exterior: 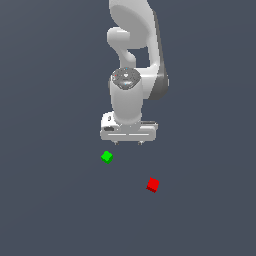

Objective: Stack the red cube on top of the green cube.

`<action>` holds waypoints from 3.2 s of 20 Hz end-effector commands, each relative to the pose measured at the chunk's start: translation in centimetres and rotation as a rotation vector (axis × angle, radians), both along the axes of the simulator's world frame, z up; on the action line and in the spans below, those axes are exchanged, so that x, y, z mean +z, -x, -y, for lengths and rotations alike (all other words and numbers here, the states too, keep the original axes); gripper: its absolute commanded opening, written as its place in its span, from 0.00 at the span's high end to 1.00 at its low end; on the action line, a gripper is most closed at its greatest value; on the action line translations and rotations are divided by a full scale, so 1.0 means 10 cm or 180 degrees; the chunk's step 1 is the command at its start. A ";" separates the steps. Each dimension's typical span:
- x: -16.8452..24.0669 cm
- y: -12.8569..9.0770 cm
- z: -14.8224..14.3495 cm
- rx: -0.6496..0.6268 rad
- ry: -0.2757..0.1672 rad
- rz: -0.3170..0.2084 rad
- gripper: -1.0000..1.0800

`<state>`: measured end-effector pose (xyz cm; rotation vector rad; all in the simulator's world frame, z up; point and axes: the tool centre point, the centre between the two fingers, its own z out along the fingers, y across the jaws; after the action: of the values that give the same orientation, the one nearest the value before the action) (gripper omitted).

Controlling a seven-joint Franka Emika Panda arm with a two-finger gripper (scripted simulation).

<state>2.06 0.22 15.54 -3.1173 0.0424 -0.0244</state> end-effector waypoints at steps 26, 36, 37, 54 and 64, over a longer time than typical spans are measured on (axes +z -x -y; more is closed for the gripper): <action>-0.69 -0.98 -0.90 -0.1051 0.0054 -0.0052 0.04; -0.82 -1.21 -1.02 -0.1254 0.0062 -0.0063 0.04; -0.83 -1.23 -1.02 -0.1264 0.0063 -0.0063 0.04; -1.05 -1.27 -1.04 -0.1301 0.0064 -0.0066 0.04; -1.37 -1.27 -1.04 -0.1303 0.0064 -0.0066 0.04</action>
<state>14.68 10.61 1.86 -3.0678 0.6805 0.0036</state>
